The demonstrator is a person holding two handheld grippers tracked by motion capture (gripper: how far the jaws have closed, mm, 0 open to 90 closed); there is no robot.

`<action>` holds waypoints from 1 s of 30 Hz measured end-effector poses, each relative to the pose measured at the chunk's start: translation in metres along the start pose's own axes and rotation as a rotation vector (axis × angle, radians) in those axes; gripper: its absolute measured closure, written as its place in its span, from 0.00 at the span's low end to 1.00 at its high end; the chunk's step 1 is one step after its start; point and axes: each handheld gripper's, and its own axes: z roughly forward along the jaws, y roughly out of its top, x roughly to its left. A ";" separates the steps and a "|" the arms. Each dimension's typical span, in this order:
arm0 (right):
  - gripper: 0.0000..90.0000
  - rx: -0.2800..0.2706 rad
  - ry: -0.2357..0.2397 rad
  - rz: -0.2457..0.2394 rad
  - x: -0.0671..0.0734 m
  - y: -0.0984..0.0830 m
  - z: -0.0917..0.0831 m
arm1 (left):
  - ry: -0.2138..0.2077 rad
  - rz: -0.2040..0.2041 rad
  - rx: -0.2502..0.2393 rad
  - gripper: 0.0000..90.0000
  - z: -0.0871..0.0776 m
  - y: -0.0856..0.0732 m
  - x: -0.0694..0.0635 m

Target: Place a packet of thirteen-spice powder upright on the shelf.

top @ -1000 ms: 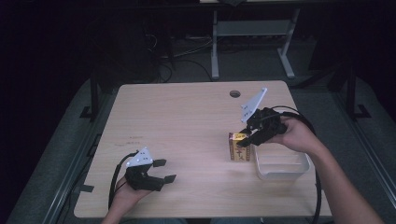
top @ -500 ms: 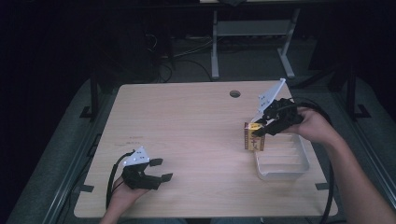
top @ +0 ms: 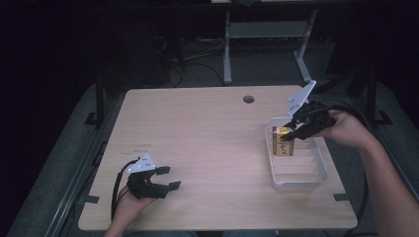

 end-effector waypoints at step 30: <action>0.74 0.014 0.041 0.009 -0.010 -0.011 0.003 | 0.007 -0.005 0.001 0.30 -0.001 -0.001 0.001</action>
